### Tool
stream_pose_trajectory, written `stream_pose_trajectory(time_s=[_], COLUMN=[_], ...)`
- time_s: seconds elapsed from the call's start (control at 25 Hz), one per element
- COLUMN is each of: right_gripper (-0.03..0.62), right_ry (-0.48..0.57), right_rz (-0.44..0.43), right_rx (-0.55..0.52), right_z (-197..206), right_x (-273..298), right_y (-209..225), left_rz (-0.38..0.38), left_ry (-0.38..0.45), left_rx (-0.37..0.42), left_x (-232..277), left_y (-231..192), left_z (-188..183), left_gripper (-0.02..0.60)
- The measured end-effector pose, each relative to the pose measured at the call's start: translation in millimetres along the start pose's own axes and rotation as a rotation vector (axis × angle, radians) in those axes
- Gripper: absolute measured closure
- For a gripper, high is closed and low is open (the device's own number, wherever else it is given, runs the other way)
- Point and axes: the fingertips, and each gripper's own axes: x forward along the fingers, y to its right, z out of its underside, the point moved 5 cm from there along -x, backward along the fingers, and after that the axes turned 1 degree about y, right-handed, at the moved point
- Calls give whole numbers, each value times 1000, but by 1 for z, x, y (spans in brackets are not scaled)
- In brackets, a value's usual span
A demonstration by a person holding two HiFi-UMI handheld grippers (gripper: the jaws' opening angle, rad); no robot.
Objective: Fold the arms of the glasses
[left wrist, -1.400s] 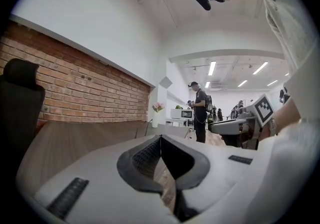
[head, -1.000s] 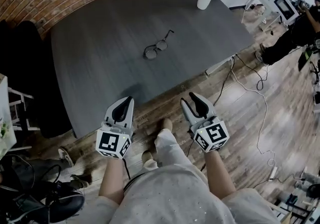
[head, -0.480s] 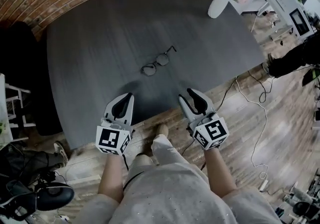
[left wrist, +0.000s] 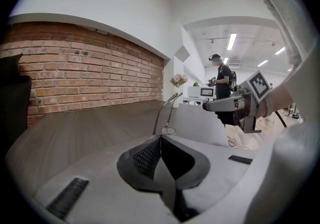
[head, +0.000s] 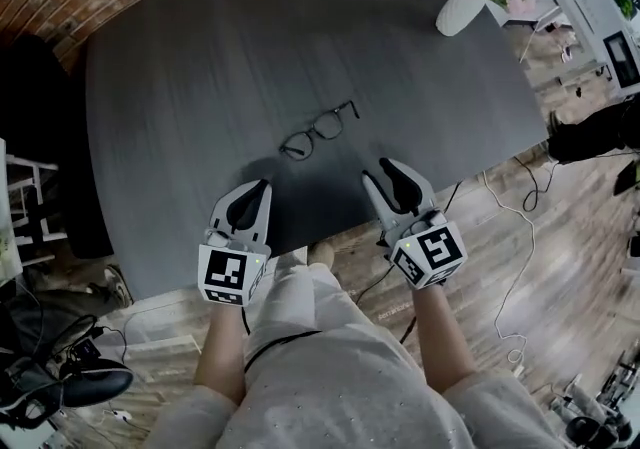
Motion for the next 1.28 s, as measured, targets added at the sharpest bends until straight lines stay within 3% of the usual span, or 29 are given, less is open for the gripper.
stream_pose_trajectory(time_s=[0.32, 0.64, 1.0, 1.08, 1.2, 1.28], right_gripper=[457, 443, 434, 434, 434, 435], right_ry=[-37, -65, -79, -84, -84, -86], right_rz=[-15, -39, -88, -100, -105, -103], right_rx=[-10, -45, -177, -199, -204, -203], right_z=[-7, -12, -15, -14, -14, -13], right_x=[41, 87, 118, 120, 122, 123], right_y=[28, 48, 46, 43, 43, 43], left_rz=[-14, 31, 9, 39, 148, 148], left_ry=[-33, -86, -95, -110, -161, -170], left_rx=[60, 61, 29, 31, 90, 124], left_x=[34, 53, 59, 58, 60, 64], left_y=[-14, -14, -19, -13, 6, 12], left_z=[4, 15, 20, 23, 31, 31], left_gripper=[583, 583, 583, 583, 583, 583])
